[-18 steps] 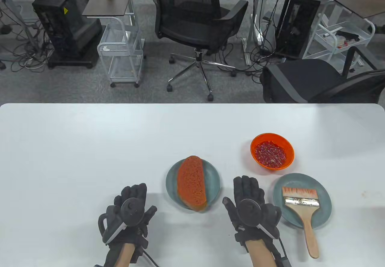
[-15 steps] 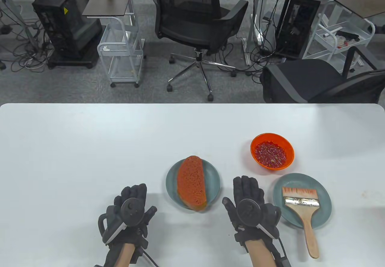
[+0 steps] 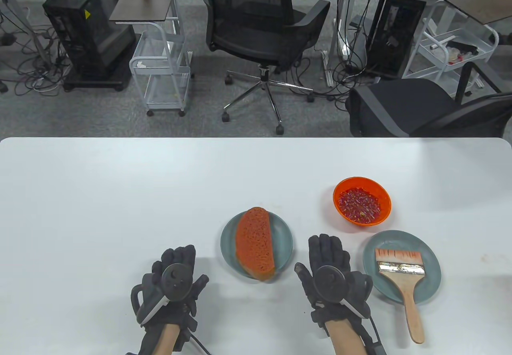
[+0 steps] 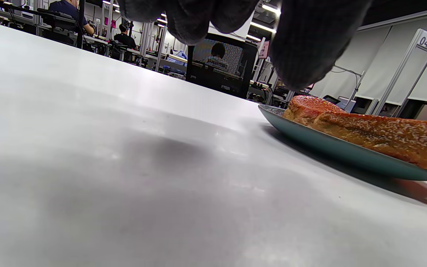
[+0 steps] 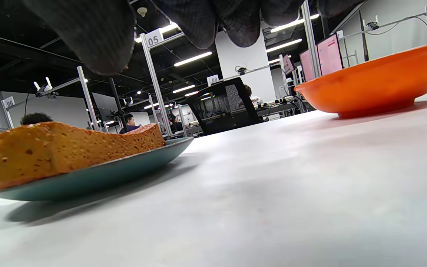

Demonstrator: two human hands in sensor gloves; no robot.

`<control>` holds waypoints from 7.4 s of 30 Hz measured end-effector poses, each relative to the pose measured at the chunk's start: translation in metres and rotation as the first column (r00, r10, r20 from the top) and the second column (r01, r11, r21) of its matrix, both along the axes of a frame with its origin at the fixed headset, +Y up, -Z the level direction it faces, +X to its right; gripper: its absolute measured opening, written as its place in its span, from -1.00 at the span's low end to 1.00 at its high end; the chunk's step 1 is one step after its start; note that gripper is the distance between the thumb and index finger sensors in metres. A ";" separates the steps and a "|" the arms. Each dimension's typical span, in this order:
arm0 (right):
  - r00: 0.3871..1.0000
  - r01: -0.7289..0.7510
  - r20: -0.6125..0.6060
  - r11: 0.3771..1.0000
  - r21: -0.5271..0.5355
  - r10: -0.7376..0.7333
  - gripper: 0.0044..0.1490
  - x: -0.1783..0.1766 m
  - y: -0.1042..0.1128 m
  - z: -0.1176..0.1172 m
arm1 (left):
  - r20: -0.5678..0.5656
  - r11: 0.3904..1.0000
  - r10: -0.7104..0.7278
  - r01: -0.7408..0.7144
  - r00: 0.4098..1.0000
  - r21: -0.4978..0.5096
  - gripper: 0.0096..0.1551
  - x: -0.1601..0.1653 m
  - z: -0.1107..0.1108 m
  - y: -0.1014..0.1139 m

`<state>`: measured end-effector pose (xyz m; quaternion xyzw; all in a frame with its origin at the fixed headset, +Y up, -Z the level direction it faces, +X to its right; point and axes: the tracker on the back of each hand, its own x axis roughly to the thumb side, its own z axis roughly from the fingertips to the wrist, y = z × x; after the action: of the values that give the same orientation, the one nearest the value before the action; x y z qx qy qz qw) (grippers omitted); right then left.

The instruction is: Dip brush into ketchup and spread onto bread slice

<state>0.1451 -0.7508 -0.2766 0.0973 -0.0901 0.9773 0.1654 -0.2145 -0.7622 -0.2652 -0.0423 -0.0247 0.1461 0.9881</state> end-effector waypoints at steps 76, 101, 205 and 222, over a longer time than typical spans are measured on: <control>0.922 -0.385 -0.202 0.845 -0.371 0.332 -0.11 0.189 -0.023 0.032 | 0.042 0.992 0.113 -0.111 0.993 -0.059 -0.18 -0.002 -0.001 0.000; 0.968 0.252 0.006 0.968 -0.018 -0.252 -0.41 0.196 0.046 -0.006 | 0.048 0.985 0.151 -0.147 0.987 -0.088 -0.20 -0.003 -0.003 -0.001; 0.750 0.645 0.053 0.746 0.163 -0.660 -0.38 -0.060 0.019 -0.081 | 0.176 0.917 0.073 0.003 0.982 -0.400 -0.12 0.055 -0.026 -0.037; 0.826 0.523 0.065 0.804 0.282 -0.560 -0.37 -0.052 0.028 -0.077 | 0.174 0.921 0.087 -0.013 0.981 -0.388 -0.13 0.053 -0.024 -0.040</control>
<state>0.0927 -0.7231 -0.3539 0.0162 -0.2493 0.8739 0.4170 -0.1617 -0.8019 -0.2897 -0.2487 -0.0897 0.1688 0.9495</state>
